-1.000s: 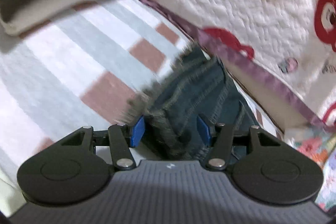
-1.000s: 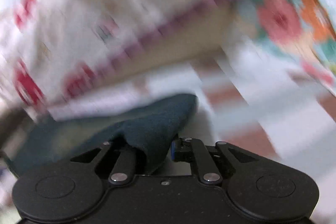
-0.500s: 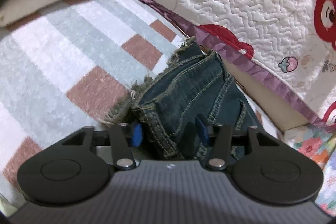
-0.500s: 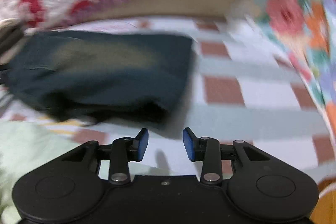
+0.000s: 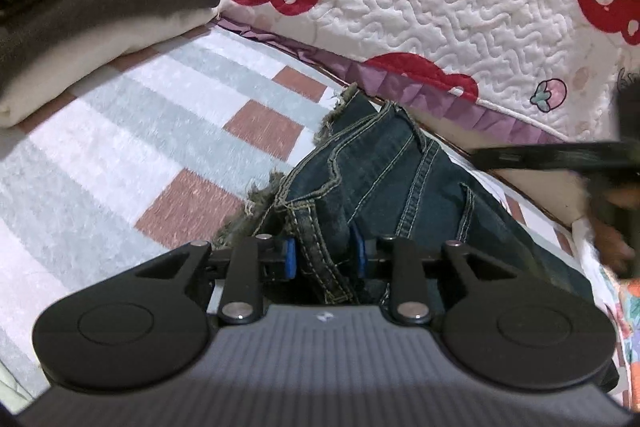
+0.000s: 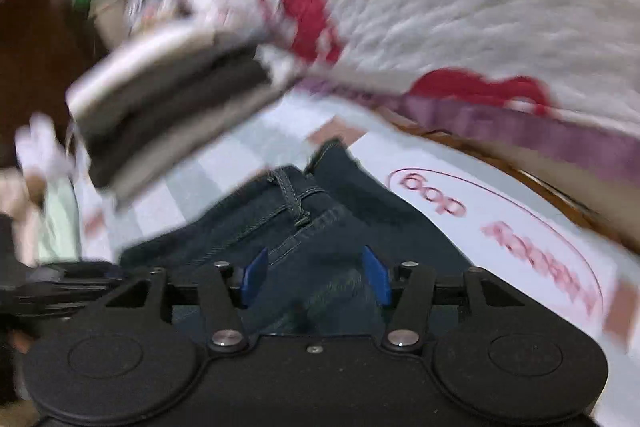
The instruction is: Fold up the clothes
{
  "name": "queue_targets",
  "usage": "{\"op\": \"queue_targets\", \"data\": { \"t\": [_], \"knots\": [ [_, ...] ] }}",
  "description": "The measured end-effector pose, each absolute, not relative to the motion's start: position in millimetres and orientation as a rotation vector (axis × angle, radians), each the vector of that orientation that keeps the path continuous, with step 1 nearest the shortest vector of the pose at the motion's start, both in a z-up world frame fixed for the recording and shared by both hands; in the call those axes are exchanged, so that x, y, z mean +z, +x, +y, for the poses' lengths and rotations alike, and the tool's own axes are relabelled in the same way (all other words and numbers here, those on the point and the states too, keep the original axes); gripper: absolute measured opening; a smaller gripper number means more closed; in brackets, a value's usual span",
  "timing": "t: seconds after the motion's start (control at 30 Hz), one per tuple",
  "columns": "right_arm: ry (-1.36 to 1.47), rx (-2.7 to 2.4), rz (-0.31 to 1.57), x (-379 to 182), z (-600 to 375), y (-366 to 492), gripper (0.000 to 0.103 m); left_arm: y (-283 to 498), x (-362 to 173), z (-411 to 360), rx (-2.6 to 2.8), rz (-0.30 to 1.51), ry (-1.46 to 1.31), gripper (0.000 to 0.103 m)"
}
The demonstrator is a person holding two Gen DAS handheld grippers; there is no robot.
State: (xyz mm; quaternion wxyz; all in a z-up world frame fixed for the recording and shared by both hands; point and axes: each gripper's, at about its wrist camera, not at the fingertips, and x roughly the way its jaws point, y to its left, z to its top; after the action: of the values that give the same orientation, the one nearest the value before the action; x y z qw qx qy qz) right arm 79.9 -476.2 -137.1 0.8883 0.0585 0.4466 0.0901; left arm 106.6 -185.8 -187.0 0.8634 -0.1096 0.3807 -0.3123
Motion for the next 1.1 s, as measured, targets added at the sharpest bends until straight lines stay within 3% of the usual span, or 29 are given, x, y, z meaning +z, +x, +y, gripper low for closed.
{"op": "queue_targets", "data": {
  "t": [0.1, 0.13, 0.23, 0.53, 0.6, 0.67, 0.77, 0.97, 1.0, 1.07, 1.1],
  "knots": [
    [0.046, 0.263, 1.029, -154.0, -477.1, 148.7, 0.060, 114.3, -192.9, -183.0, -0.644, 0.837, -0.273, 0.026],
    [0.052, 0.288, 1.064, -160.9, -479.7, 164.1, 0.065, 117.3, -195.6, -181.0, -0.639, 0.854, -0.299, 0.026],
    [0.183, 0.358, 1.160, -184.2, -496.0, 185.6, 0.068, 125.9, -204.7, -172.9, -0.630, 0.900, -0.386, 0.028],
    [0.291, 0.423, 1.050, -205.5, -486.8, 183.8, 0.069, 133.4, -218.5, -177.8, -0.626, 0.915, -0.393, 0.029],
    [0.295, 0.407, 1.022, -203.8, -482.8, 182.9, 0.058, 133.6, -217.0, -177.3, -0.633, 0.904, -0.392, 0.026],
    [0.288, 0.391, 0.984, -197.6, -478.5, 178.0, 0.036, 131.3, -207.6, -178.0, -0.653, 0.875, -0.375, 0.022],
    [0.253, 0.355, 0.863, -171.3, -474.3, 155.7, 0.028, 125.1, -178.8, -185.3, -0.706, 0.782, -0.325, 0.021],
    [0.133, 0.265, 0.673, -114.0, -479.5, 136.6, 0.030, 139.9, -140.7, -201.4, -0.721, 0.705, -0.304, 0.021],
    [0.111, 0.249, 0.676, -112.5, -478.3, 142.5, 0.033, 148.1, -151.2, -200.6, -0.694, 0.743, -0.317, 0.021],
    [0.112, 0.193, 0.722, -118.5, -477.0, 161.3, 0.052, 162.5, -169.9, -199.1, -0.644, 0.811, -0.341, 0.021],
    [0.118, 0.146, 0.730, -118.9, -477.2, 165.8, 0.052, 161.1, -168.8, -197.7, -0.640, 0.805, -0.341, 0.021]
  ]
}}
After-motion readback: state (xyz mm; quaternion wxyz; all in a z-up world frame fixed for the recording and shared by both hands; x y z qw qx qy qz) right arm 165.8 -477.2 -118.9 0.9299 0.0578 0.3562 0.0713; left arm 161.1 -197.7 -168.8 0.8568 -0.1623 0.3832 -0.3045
